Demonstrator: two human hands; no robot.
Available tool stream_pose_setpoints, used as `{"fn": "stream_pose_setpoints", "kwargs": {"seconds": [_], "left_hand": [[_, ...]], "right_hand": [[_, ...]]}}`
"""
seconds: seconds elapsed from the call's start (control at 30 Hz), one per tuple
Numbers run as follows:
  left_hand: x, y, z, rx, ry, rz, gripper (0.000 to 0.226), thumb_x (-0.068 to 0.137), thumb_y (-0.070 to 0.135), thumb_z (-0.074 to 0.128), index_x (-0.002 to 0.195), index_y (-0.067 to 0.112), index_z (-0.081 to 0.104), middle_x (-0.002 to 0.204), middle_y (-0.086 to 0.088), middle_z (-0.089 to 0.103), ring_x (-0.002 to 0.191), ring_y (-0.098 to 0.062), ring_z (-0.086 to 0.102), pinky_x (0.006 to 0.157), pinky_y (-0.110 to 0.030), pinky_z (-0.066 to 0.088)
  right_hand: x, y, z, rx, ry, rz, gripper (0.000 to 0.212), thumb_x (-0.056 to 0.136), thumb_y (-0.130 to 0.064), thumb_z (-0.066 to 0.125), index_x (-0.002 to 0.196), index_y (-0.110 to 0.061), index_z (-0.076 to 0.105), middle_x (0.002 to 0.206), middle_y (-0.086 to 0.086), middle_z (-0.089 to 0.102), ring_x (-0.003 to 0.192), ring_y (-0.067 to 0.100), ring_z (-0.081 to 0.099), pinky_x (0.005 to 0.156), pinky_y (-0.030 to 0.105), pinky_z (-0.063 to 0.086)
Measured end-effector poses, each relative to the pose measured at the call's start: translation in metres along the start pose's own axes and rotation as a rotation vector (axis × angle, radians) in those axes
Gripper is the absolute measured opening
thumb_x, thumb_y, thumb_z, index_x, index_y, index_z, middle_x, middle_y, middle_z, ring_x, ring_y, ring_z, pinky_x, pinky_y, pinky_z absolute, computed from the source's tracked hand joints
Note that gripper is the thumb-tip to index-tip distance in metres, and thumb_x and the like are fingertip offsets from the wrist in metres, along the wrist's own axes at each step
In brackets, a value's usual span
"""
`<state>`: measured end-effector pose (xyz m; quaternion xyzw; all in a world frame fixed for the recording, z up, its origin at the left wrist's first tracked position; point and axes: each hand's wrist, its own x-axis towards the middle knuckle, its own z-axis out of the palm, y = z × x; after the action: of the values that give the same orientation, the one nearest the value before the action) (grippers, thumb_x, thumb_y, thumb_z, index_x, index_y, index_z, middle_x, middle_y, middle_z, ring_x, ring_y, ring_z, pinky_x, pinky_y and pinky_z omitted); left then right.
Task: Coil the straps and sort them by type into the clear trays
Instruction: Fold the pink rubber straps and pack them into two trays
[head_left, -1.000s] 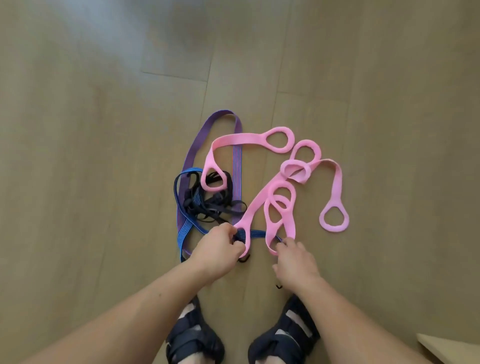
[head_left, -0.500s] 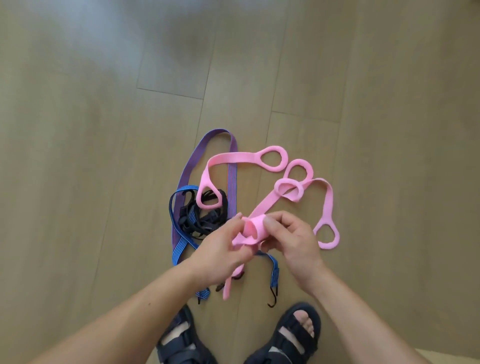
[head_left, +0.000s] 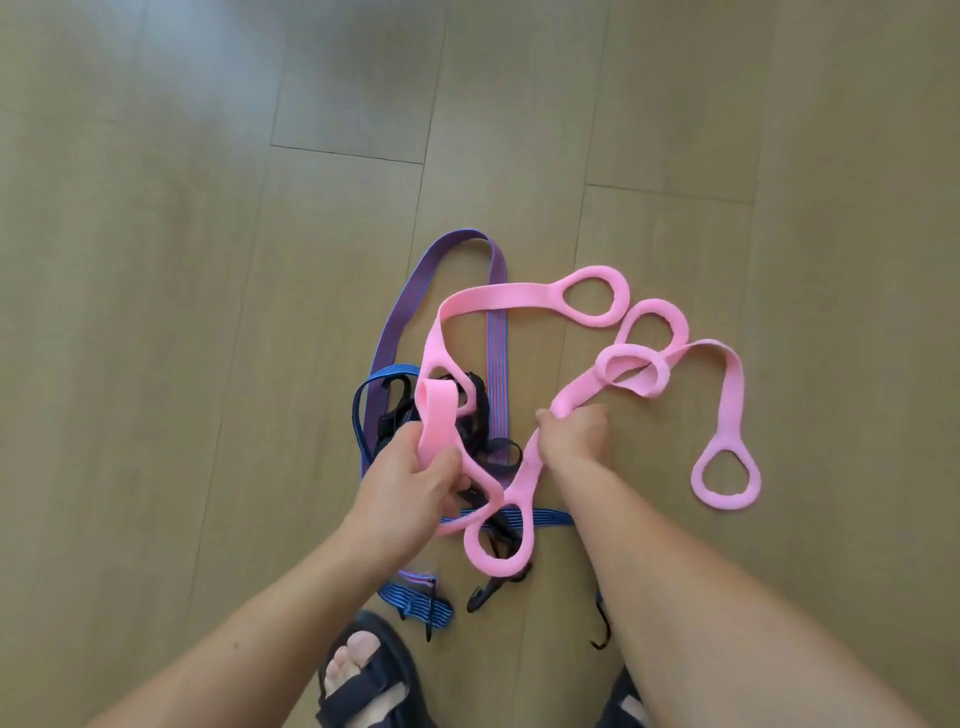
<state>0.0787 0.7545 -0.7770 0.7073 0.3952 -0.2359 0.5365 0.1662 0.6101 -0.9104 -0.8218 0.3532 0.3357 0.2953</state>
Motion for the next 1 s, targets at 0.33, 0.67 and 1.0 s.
{"fn": "stream_pose_setpoints", "kwargs": {"seconds": [0.33,0.67,1.0], "left_hand": [[-0.099,0.118,-0.010,0.073,-0.006,0.147,0.009,0.080,0.016,0.048,0.087,0.010,0.049,0.080,0.000,0.044,0.056,-0.008,0.037,0.049,-0.017,0.034],[-0.348,0.339,-0.079,0.047,-0.442,0.419,0.034,0.086,0.036,0.055,0.119,0.042,0.061,0.094,-0.022,0.064,0.077,-0.034,0.059,0.076,-0.046,0.053],[-0.562,0.452,-0.095,-0.049,-0.800,0.691,0.018,0.086,0.021,0.071,0.102,0.027,0.069,0.082,0.009,0.069,0.069,-0.006,0.063,0.062,-0.015,0.049]], "right_hand": [[-0.159,-0.021,-0.163,0.387,-0.290,-0.381,0.023,0.086,-0.011,0.070,0.107,-0.017,0.065,0.097,-0.009,0.073,0.085,0.009,0.070,0.081,0.032,0.056],[-0.426,-0.066,-0.432,0.289,-0.258,-0.912,0.006,0.088,-0.035,0.068,0.088,-0.030,0.068,0.075,-0.013,0.058,0.068,0.013,0.054,0.062,0.031,0.052],[-0.632,-0.079,-0.600,0.715,0.116,-1.028,0.005,0.082,-0.037,0.069,0.077,-0.037,0.071,0.090,0.003,0.057,0.084,0.008,0.057,0.074,0.014,0.047]]}}
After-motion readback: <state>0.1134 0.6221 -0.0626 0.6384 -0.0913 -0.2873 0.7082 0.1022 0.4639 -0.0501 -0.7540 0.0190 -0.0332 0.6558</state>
